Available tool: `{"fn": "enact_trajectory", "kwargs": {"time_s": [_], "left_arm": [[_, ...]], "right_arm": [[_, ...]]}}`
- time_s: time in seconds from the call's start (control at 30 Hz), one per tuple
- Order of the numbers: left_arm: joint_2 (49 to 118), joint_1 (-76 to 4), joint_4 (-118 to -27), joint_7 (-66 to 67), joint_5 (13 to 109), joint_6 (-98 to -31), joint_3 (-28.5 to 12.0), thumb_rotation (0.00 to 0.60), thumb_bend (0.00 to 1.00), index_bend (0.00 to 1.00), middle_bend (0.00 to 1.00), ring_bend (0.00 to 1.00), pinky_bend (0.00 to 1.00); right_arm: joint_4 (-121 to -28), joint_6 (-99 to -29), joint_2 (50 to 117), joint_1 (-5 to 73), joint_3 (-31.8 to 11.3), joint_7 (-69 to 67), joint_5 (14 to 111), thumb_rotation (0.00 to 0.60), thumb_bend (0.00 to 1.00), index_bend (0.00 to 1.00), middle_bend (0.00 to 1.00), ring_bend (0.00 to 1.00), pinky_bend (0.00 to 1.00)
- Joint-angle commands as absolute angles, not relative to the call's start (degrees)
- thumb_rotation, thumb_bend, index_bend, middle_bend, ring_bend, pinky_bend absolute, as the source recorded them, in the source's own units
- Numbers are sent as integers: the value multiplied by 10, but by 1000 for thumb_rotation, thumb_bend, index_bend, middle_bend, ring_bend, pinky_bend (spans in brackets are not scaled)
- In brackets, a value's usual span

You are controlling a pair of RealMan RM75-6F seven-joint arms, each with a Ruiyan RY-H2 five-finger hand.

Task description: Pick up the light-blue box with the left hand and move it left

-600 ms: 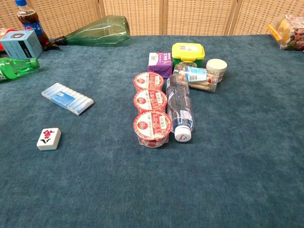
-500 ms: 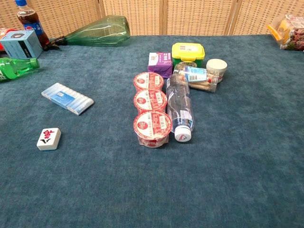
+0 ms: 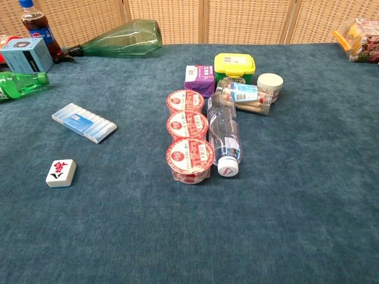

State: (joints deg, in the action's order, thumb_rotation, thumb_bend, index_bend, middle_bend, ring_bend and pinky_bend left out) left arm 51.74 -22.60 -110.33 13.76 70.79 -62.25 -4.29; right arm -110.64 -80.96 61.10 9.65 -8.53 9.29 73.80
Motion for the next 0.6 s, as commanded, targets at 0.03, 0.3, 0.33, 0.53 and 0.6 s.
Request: {"fn": "enact_trajectory", "kwargs": {"time_s": [0.03,0.3,0.33,0.53,0.6], "left_arm": [[540,-266,-1068,152,682,-573,-53,600,141,71,0,0,0],[630,-319,-998,190,660,-532,-61,600,141,166,0,0,0],[645,-326,-986,196,658,-527,-62,600,140,180,0,0,0],[710,-357,-928,226,645,-512,-62,600,141,213,0,0,0],[726,-365,-913,231,640,-507,-62,600,141,213,0,0,0]], "right_arm": [[-1107,-812,609,94,-86,92,736,499,0,0,0,0,0],[-1109,-817,597,90,-90,87,729,502,0,0,0,0,0],[-1109,-817,595,89,-91,86,728,502,0,0,0,0,0],[-1105,-818,590,86,-92,81,720,500,0,0,0,0,0],[-1104,-818,589,85,-93,79,718,500,0,0,0,0,0]]}}
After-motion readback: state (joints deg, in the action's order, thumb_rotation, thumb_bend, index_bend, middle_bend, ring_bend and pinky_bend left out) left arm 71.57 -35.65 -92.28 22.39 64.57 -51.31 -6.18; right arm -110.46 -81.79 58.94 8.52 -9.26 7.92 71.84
